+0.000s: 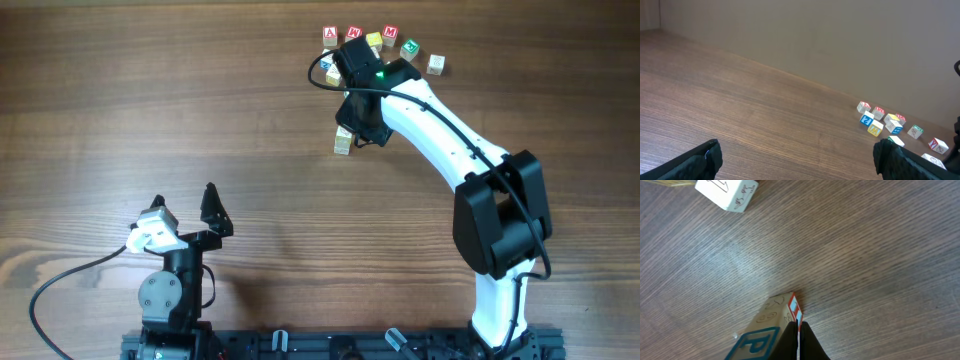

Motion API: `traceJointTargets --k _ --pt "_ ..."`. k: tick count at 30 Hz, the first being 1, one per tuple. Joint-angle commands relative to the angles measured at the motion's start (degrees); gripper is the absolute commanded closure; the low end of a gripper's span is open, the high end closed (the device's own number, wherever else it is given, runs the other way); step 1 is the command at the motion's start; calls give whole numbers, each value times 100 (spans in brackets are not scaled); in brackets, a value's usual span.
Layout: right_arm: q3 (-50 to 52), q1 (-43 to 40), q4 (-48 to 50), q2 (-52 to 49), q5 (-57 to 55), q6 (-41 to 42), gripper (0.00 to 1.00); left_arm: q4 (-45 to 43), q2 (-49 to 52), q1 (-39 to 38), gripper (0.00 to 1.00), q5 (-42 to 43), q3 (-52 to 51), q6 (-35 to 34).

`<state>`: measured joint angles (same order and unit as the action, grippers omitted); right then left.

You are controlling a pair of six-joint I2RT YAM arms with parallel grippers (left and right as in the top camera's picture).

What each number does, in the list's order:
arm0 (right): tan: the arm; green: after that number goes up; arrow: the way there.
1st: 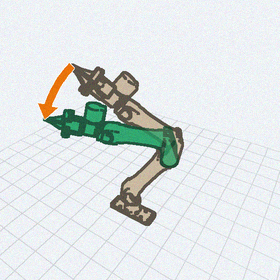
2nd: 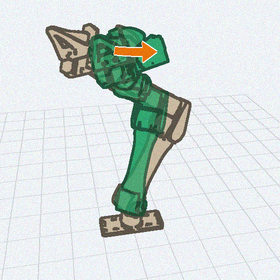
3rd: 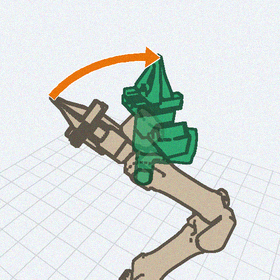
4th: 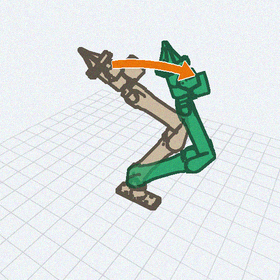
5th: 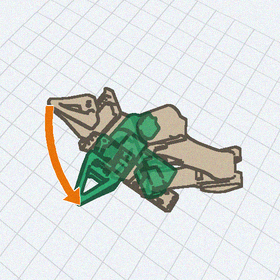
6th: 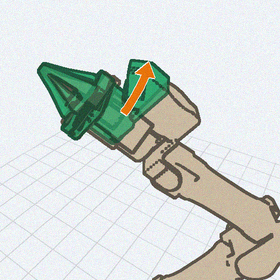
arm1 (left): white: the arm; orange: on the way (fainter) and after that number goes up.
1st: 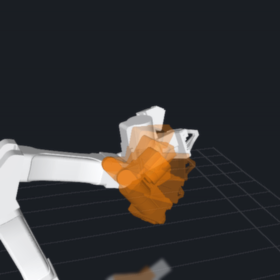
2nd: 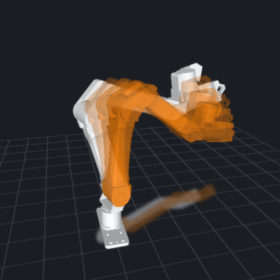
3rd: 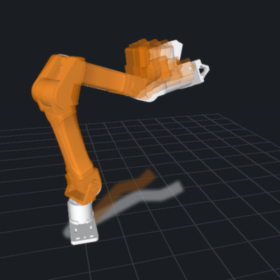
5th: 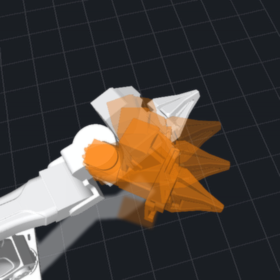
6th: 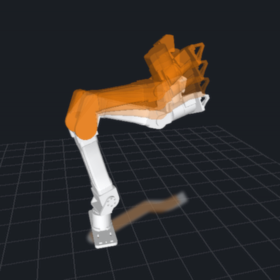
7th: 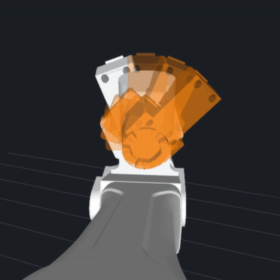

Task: Form a tower

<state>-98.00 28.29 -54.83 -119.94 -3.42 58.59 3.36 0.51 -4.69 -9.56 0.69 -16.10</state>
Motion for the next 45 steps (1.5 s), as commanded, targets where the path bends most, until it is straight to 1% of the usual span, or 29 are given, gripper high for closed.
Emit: traceJointTargets --k 1,18,21,25,27,29,32,34,38,41,43,45 --pt "0 -4 66 26 -13 -160 96 -17 -13 31 0 -35 -37 109" --pt "0 -4 173 26 -11 -313 96 -17 -13 31 0 -35 -37 109" --pt "0 -4 240 26 -7 -455 96 -17 -13 31 0 -35 -37 109" --pt "0 -4 238 26 13 -444 95 -17 -13 31 0 -35 -37 109" --pt "0 -4 111 26 -4 -240 96 -17 -13 31 0 -35 -37 109" --pt "-2 -9 79 26 -179 -223 96 -17 -13 31 0 -35 -37 109" --pt "-81 -33 76 44 -876 -321 96 -17 -13 31 0 -35 -37 109" --pt "-254 -57 68 59 -942 -461 96 -17 -13 31 0 -35 -35 109" --pt "-374 -20 -87 61 -857 -474 96 -17 -13 31 0 -35 -37 109" --pt "-619 85 2 81 -914 -1071 96 -17 -13 31 0 -35 -37 109" --pt "-719 192 461 103 -890 -1825 96 -17 -13 31 0 -35 -37 109" --pt "-717 254 1003 101 -457 -2568 96 -17 -13 31 0 -35 -37 109"
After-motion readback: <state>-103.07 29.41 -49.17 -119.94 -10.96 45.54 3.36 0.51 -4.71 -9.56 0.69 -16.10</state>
